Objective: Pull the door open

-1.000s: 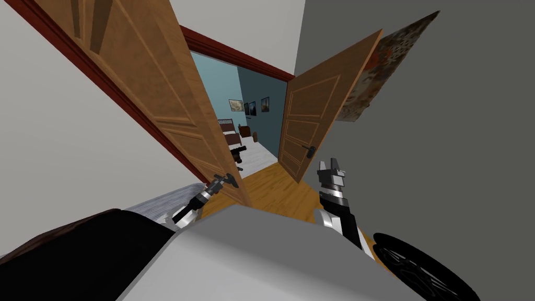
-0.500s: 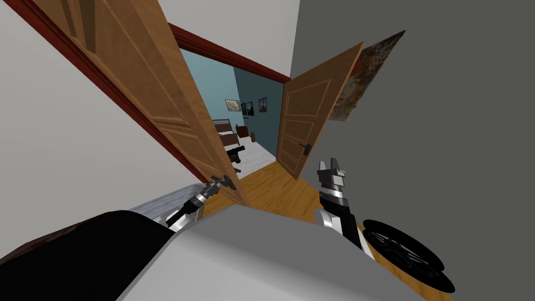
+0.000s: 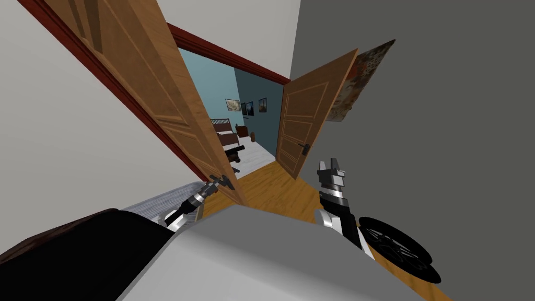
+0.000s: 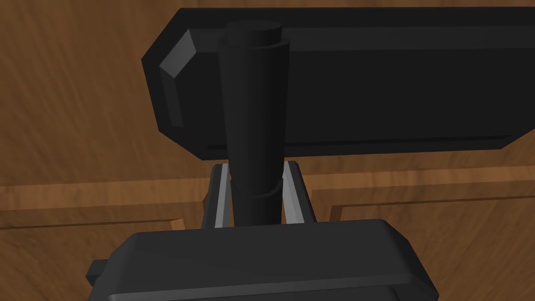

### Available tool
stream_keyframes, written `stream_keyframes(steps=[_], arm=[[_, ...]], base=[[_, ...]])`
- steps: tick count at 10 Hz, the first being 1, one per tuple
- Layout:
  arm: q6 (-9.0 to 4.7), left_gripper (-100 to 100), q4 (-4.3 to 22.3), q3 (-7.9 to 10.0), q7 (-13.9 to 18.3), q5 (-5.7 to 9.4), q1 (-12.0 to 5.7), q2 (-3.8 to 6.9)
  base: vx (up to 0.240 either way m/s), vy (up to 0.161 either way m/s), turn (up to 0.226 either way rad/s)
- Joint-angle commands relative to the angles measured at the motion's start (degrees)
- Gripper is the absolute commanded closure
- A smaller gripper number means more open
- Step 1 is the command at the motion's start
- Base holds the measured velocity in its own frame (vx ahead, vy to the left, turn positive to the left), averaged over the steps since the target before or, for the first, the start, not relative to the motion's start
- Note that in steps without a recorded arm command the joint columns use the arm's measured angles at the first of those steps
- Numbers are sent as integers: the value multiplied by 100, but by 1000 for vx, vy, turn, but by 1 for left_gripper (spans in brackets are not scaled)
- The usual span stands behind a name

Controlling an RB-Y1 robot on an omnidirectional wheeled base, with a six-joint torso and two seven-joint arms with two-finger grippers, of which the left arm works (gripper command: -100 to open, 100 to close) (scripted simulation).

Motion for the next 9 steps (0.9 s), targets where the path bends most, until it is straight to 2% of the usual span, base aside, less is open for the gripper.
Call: stream_keyframes(steps=[1, 4, 9], arm=[[-168, 100, 144, -84, 48, -68, -39, -42], [-442, 100, 516, -146, 136, -145, -206, -53], [-885, 100, 1117, -247, 278, -270, -477, -71]], base=[[-68, -107, -10], [-83, -91, -12], [-67, -54, -11]])
